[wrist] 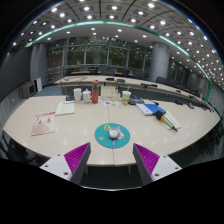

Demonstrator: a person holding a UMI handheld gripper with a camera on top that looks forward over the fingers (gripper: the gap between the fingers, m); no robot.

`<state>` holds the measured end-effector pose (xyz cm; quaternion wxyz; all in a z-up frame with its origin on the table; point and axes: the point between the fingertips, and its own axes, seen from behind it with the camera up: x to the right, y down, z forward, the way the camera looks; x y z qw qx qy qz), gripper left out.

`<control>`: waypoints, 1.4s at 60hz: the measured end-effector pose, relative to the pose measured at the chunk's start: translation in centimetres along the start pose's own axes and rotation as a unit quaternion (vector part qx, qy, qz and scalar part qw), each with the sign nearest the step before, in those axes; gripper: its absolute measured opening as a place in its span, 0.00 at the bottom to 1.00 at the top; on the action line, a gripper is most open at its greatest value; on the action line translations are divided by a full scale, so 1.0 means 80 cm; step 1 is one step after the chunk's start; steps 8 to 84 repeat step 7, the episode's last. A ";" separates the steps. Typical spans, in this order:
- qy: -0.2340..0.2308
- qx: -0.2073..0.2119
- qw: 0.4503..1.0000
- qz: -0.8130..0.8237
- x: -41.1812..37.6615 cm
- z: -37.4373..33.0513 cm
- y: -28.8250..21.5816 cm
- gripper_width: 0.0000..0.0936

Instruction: Arrange mouse

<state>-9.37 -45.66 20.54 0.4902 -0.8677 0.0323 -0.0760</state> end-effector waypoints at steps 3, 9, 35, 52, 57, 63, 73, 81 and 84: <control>0.002 0.002 1.000 -0.003 -0.002 -0.007 -0.002 0.92; 0.002 -0.001 1.000 -0.002 -0.006 -0.012 0.000 0.91; 0.002 -0.001 1.000 -0.002 -0.006 -0.012 0.000 0.91; 0.002 -0.001 1.000 -0.002 -0.006 -0.012 0.000 0.91; 0.002 -0.001 1.000 -0.002 -0.006 -0.012 0.000 0.91; 0.002 -0.001 1.000 -0.002 -0.006 -0.012 0.000 0.91; 0.002 -0.001 1.000 -0.002 -0.006 -0.012 0.000 0.91; 0.002 -0.001 1.000 -0.002 -0.006 -0.012 0.000 0.91; 0.002 -0.001 1.000 -0.002 -0.006 -0.012 0.000 0.91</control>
